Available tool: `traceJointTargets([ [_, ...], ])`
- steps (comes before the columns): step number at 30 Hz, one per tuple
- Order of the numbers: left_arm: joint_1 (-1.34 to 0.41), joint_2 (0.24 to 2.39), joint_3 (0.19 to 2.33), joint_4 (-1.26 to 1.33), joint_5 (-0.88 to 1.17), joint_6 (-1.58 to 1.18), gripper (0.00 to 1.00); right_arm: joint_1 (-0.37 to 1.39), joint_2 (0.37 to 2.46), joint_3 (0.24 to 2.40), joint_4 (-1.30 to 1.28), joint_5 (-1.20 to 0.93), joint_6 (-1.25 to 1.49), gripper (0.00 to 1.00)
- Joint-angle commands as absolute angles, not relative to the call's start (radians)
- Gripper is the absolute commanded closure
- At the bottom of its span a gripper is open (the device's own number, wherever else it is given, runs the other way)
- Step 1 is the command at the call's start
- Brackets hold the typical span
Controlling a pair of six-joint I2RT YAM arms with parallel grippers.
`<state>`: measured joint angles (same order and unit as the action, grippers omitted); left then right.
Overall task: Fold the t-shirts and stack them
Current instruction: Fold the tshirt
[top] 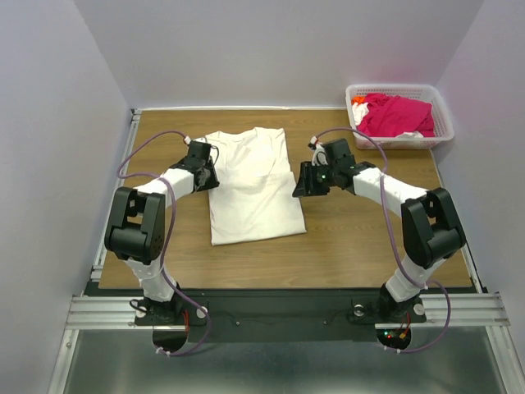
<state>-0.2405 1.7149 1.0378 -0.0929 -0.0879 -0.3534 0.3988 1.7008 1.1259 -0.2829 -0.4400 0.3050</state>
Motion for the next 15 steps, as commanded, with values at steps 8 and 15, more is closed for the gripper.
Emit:
traceJointTargets([
  [8,-0.236,1.750,1.127,-0.077,-0.112,-0.285,0.95,0.451,1.690,1.039,-0.186,-0.486,0.325,0.51],
  [15,-0.236,1.715,1.166,-0.089,-0.164,-0.258,1.00,0.457,1.709,1.005,-0.179,-0.482,0.313,0.51],
])
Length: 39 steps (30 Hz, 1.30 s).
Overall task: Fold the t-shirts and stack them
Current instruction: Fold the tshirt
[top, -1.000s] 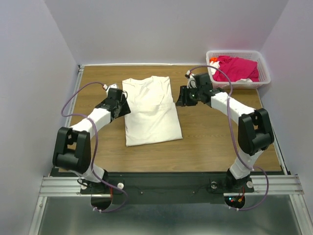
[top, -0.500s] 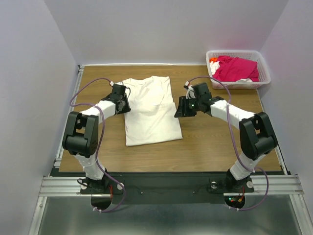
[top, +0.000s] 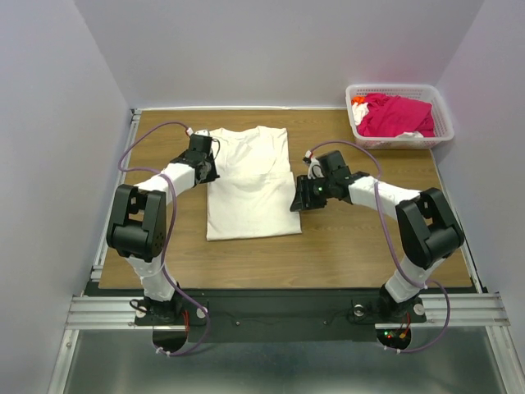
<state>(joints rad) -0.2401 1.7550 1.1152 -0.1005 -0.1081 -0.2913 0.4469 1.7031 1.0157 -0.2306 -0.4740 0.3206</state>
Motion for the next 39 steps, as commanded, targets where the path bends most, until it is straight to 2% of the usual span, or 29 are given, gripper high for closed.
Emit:
traceJointTargets([
  [1,-0.236,1.720,1.166,-0.090,-0.170,-0.256,1.00,0.456,1.715,1.002,-0.178,-0.479,0.310,0.51],
  [4,-0.236,1.736,1.164,-0.100,-0.167,-0.271,0.98,0.456,1.724,0.997,-0.178,-0.468,0.307,0.51],
  [7,-0.233,1.756,1.163,-0.112,-0.198,-0.304,0.82,0.457,1.710,1.014,-0.179,-0.469,0.308,0.51],
  [8,-0.229,1.753,1.164,-0.126,-0.210,-0.310,0.70,0.457,1.706,1.022,-0.179,-0.474,0.314,0.51],
  [9,-0.221,1.749,1.164,-0.132,-0.233,-0.319,0.64,0.457,1.700,1.029,-0.179,-0.494,0.318,0.51],
  [10,-0.215,1.727,1.166,-0.147,-0.245,-0.337,0.52,0.459,1.698,1.048,-0.178,-0.508,0.321,0.51],
  [12,-0.207,1.695,1.172,-0.175,-0.279,-0.356,0.38,0.472,1.701,1.063,-0.178,-0.537,0.330,0.51],
  [14,-0.207,1.620,1.167,-0.216,-0.282,-0.376,0.32,0.500,1.712,1.090,-0.178,-0.587,0.333,0.51],
  [16,-0.210,1.557,1.122,-0.232,-0.243,-0.394,0.32,0.524,1.733,1.107,-0.178,-0.612,0.333,0.51],
  [19,-0.251,1.419,1.011,-0.233,-0.141,-0.445,0.41,0.583,1.764,1.138,-0.173,-0.669,0.324,0.51],
  [20,-0.265,1.369,0.977,-0.232,-0.109,-0.463,0.49,0.597,1.778,1.150,-0.170,-0.687,0.318,0.51],
  [21,-0.284,1.349,0.909,-0.230,-0.044,-0.513,0.53,0.626,1.808,1.172,-0.169,-0.724,0.311,0.54],
  [23,-0.299,1.307,0.832,-0.200,0.058,-0.554,0.68,0.659,1.856,1.195,-0.160,-0.759,0.301,0.60],
  [26,-0.311,1.292,0.703,-0.146,0.084,-0.612,0.86,0.683,1.908,1.242,-0.152,-0.814,0.285,0.71],
  [29,-0.313,1.311,0.654,-0.112,0.118,-0.620,0.92,0.706,1.991,1.293,-0.143,-0.868,0.275,0.83],
  [31,-0.313,1.331,0.643,-0.098,0.124,-0.618,0.94,0.709,2.022,1.321,-0.137,-0.885,0.273,0.86],
  [34,-0.311,1.373,0.618,-0.094,0.149,-0.632,1.00,0.709,2.069,1.333,-0.138,-0.908,0.265,0.89],
  [39,-0.282,1.407,0.562,-0.124,0.117,-0.684,1.00,0.703,2.098,1.260,-0.138,-0.917,0.232,0.93],
])
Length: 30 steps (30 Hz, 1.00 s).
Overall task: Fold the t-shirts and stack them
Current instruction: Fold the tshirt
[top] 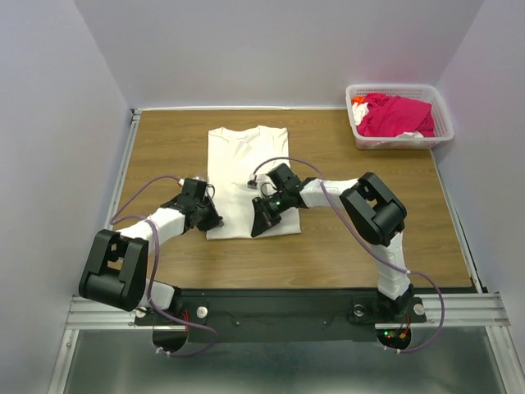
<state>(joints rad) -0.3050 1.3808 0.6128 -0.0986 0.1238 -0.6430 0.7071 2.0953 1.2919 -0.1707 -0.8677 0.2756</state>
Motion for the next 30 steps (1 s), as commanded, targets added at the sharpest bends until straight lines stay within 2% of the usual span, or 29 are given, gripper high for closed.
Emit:
traceJointTargets([
  [1,-0.272,1.410,0.548,-0.129,0.115,-0.686,1.00,0.695,2.097,1.241,-0.138,-0.919,0.227,0.94],
  [5,-0.238,1.405,0.534,-0.146,0.109,-0.686,1.00,0.620,2.100,1.137,-0.135,-0.983,0.193,0.98],
  [15,-0.221,1.419,0.537,-0.167,0.090,-0.666,1.00,0.361,1.974,0.956,-0.135,-0.997,0.158,0.98],
  [21,-0.221,1.378,0.551,-0.170,0.121,-0.649,1.00,0.324,1.885,0.913,-0.137,-0.969,0.198,0.98],
  [24,-0.221,1.301,0.583,-0.207,0.117,-0.649,0.87,0.324,1.841,0.910,-0.138,-0.936,0.224,0.98],
  [30,-0.230,1.189,0.676,-0.342,0.084,-0.620,0.85,0.322,1.749,0.914,-0.147,-0.887,0.255,0.98],
])
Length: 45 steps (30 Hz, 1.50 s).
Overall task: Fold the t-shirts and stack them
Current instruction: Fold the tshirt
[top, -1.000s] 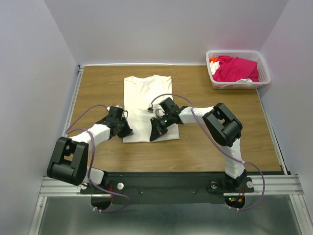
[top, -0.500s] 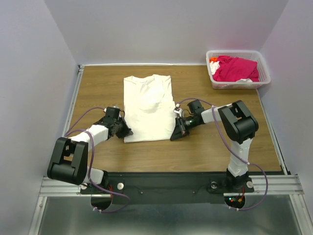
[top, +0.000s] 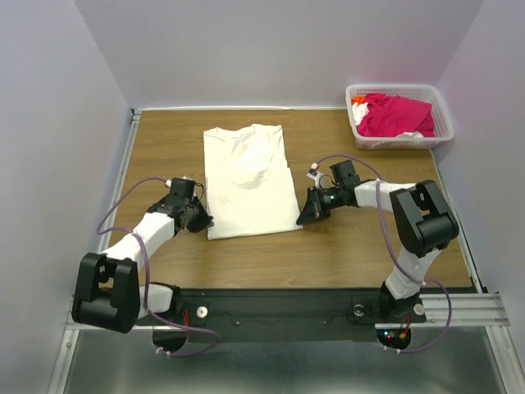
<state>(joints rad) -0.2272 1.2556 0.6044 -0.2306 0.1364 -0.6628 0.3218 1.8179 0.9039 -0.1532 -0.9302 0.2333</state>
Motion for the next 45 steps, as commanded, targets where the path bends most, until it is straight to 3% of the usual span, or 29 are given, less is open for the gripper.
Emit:
traceJointTargets([
  [1,-0.233,1.183,0.687,-0.371,0.068,-0.612,0.87,0.325,1.732,0.920,-0.149,-0.887,0.259,0.98],
  [9,-0.245,1.245,0.641,-0.391,0.083,-0.609,0.97,0.328,1.704,0.931,-0.152,-0.865,0.275,0.98],
  [20,-0.328,1.362,0.707,-0.517,-0.057,-0.623,0.97,0.333,1.652,0.917,-0.179,-0.723,0.304,0.97],
  [23,-0.328,1.319,0.744,-0.555,-0.107,-0.630,0.89,0.344,1.620,0.934,-0.218,-0.640,0.318,0.92],
  [24,-0.328,1.284,0.753,-0.580,-0.121,-0.634,0.77,0.350,1.611,0.939,-0.228,-0.611,0.321,0.91],
  [26,-0.328,1.256,0.770,-0.603,-0.150,-0.640,0.63,0.376,1.582,0.956,-0.268,-0.528,0.331,0.83],
  [31,-0.330,1.259,0.758,-0.580,-0.123,-0.652,0.48,0.431,1.542,0.960,-0.311,-0.324,0.426,0.42],
  [32,-0.331,1.261,0.753,-0.571,-0.118,-0.656,0.46,0.439,1.539,0.960,-0.325,-0.298,0.445,0.39],
  [35,-0.357,1.276,0.744,-0.520,-0.101,-0.672,0.41,0.488,1.529,0.963,-0.344,-0.203,0.509,0.34],
  [45,-0.379,1.367,0.726,-0.466,-0.124,-0.678,0.45,0.563,1.545,0.983,-0.403,-0.034,0.561,0.36],
])
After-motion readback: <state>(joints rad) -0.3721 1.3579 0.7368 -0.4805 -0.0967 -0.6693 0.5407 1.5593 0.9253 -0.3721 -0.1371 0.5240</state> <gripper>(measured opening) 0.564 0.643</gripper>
